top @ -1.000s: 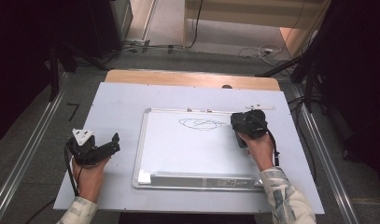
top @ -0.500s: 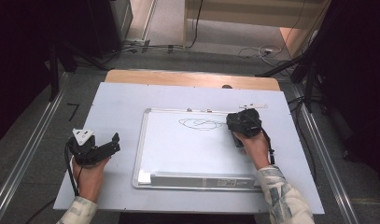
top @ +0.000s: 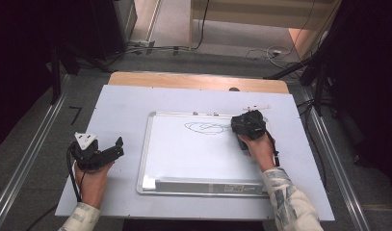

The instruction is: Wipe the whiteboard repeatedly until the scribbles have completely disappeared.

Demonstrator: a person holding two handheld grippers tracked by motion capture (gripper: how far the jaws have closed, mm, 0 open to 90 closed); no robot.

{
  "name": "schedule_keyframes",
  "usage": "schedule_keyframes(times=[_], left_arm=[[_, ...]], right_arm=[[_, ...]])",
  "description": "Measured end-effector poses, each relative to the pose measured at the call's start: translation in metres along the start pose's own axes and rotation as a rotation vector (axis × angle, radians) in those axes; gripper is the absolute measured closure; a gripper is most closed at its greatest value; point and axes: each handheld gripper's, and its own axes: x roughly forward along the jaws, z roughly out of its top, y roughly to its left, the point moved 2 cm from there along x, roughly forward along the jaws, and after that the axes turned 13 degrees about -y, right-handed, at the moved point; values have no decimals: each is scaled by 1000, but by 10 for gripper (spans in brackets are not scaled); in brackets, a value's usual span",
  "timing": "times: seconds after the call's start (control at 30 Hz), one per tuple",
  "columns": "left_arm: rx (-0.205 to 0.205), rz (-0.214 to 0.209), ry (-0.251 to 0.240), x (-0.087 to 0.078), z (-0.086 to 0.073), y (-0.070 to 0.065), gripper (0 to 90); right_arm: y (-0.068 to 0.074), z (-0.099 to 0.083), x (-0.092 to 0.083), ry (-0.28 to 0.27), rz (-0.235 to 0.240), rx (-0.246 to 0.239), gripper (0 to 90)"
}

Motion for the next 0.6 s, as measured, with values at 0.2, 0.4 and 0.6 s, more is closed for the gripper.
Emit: schedule_keyframes(times=[0.2,0.4,0.6], left_arm=[[1,-2,0,0,0,0,30],[-1,-3,-2,0,0,0,30],[-3,-1,-3,-1,1,0,30]], right_arm=[[-1,-1,4,9,-6,-2,375],[-2,-4,10,34,-16,-2,376],[-1,-6,12,43,-22,-13,376]])
